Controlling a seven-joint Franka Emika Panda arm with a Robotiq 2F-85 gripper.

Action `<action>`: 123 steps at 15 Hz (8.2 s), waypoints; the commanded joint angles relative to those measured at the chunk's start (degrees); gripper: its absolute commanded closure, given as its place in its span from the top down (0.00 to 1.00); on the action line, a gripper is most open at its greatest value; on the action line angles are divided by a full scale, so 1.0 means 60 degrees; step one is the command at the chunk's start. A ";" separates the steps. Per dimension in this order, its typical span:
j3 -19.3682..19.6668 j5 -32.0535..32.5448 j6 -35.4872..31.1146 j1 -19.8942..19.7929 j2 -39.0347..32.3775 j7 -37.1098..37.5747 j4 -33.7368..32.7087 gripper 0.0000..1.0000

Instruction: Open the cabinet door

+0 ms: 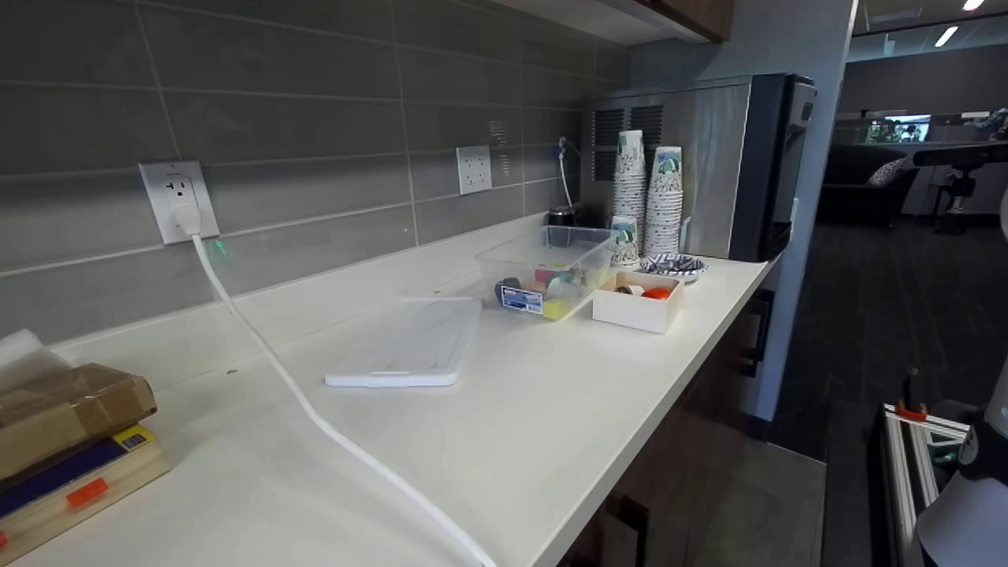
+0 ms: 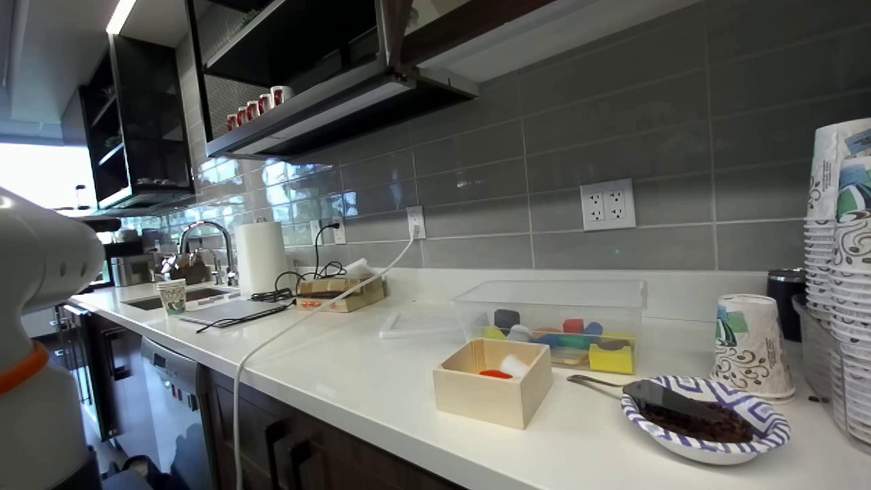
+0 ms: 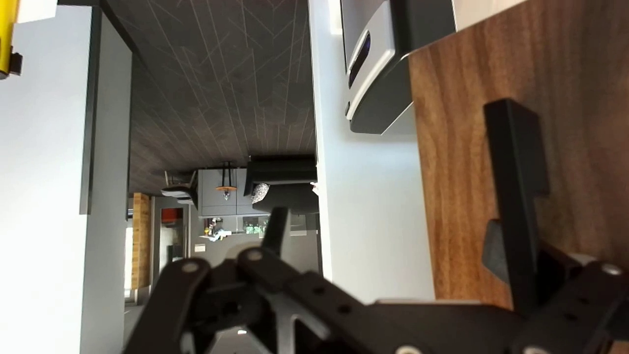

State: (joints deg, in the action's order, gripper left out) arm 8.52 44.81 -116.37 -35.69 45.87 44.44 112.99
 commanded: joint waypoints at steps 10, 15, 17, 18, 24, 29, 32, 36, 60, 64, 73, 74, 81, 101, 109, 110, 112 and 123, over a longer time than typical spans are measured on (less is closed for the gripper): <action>-0.0140 0.1291 0.0444 -0.0213 0.1079 0.0524 0.1410 1.00; -0.0201 0.1841 0.0559 -0.0041 0.1579 0.0769 0.1887 1.00; -0.0204 0.1981 0.0618 0.0050 0.1728 0.0832 0.2013 1.00; -0.0199 0.2060 0.0647 0.0101 0.1803 0.0853 0.2076 1.00; -0.0150 0.2363 0.0760 0.0406 0.2058 0.0985 0.2298 1.00; -0.0104 0.2590 0.0937 0.0709 0.2065 0.1123 0.2321 1.00; -0.0044 0.2706 0.1037 0.0942 0.2008 0.1212 0.2249 1.00; 0.0115 0.2812 0.1112 0.1238 0.1865 0.1404 0.2060 1.00; 0.1079 0.2725 0.0554 0.2277 -0.2178 0.1681 -0.1703 1.00; 0.1281 0.2587 0.0302 0.2501 -0.2986 0.1560 -0.2417 1.00; 0.1667 0.1829 -0.0912 0.2724 -0.4463 0.1352 -0.3600 1.00; 0.1645 0.1734 -0.0943 0.2726 -0.4656 0.1327 -0.3793 1.00; 0.1570 0.1176 -0.1078 0.2782 -0.5870 0.0984 -0.5464 1.00; 0.1371 -0.1153 -0.1012 0.3007 -0.5705 -0.1013 -0.6229 1.00; 0.1041 -0.1189 -0.0747 0.3271 -0.4354 -0.1759 -0.5022 1.00; 0.0976 -0.1092 -0.0782 0.3286 -0.4162 -0.1820 -0.4817 1.00; 0.0856 -0.1028 -0.0820 0.3318 -0.3788 -0.1967 -0.4417 1.00; 0.0320 -0.1235 -0.1031 0.2865 -0.2609 -0.2277 -0.2819 1.00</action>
State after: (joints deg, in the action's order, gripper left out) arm 11.20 38.88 -121.18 -17.20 27.39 32.08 92.47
